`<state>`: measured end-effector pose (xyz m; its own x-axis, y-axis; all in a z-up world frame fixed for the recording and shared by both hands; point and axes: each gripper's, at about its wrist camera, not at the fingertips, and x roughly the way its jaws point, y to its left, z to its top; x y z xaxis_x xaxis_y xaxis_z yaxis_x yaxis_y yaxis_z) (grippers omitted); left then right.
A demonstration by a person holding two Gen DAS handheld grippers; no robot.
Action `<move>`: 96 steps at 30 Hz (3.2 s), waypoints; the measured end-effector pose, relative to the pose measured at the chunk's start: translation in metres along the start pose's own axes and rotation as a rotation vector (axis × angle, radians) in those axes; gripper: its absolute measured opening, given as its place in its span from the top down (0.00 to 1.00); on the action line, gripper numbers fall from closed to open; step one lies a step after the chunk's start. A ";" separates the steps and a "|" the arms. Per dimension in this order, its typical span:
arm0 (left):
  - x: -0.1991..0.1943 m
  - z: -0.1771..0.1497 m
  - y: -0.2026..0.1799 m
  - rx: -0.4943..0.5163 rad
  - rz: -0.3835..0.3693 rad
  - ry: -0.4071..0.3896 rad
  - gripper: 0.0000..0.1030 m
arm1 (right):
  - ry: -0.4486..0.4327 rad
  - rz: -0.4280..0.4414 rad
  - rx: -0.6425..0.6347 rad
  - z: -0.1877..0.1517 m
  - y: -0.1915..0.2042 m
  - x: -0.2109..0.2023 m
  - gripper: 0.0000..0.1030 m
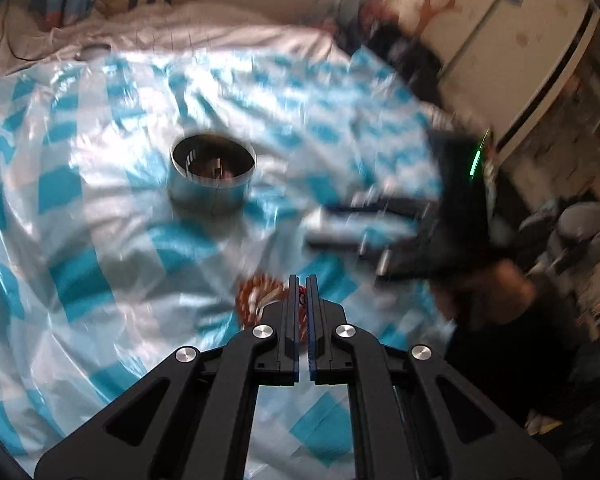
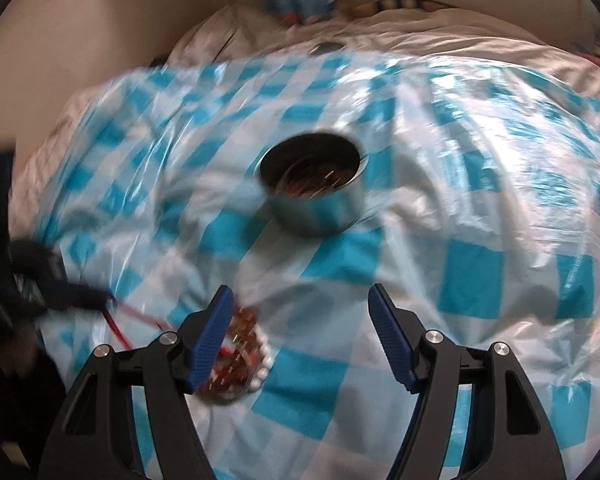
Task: Organize jewelry
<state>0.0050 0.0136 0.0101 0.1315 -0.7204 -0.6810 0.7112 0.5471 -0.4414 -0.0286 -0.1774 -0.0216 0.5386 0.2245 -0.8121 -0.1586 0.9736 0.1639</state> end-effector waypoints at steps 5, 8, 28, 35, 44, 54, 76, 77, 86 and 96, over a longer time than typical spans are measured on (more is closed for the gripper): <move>-0.017 0.007 0.014 -0.062 0.032 -0.063 0.97 | 0.049 0.016 -0.142 -0.015 0.028 0.017 0.59; -0.018 0.008 0.021 -0.085 0.041 -0.067 0.97 | 0.070 0.013 -0.156 -0.020 0.031 0.027 0.66; -0.020 0.014 0.023 -0.100 0.053 -0.095 0.97 | -0.030 0.184 -0.037 -0.008 0.010 -0.017 1.00; -0.014 0.017 0.021 -0.100 0.050 -0.086 0.97 | 0.072 0.177 -0.051 -0.018 0.015 0.011 0.99; -0.012 0.017 0.020 -0.096 0.049 -0.083 0.97 | 0.083 0.138 -0.101 -0.024 0.025 0.026 0.46; -0.011 0.016 0.018 -0.093 0.050 -0.083 0.97 | 0.092 0.100 -0.179 -0.026 0.036 0.029 0.88; -0.011 0.026 0.015 -0.096 0.031 -0.107 0.97 | -0.094 0.320 -0.007 0.000 -0.001 -0.045 0.92; -0.010 0.028 0.015 -0.097 0.028 -0.109 0.97 | -0.098 0.315 0.000 0.000 -0.004 -0.045 0.92; -0.005 0.047 0.010 -0.108 0.002 -0.150 0.97 | -0.199 0.249 0.143 0.017 -0.038 -0.056 0.92; 0.020 0.087 0.020 -0.166 -0.017 -0.205 0.97 | -0.286 0.250 0.316 0.039 -0.073 -0.048 0.92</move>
<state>0.0815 -0.0271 0.0382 0.2697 -0.7922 -0.5474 0.5939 0.5844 -0.5530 -0.0104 -0.2576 0.0277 0.7289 0.4114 -0.5472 -0.0770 0.8434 0.5317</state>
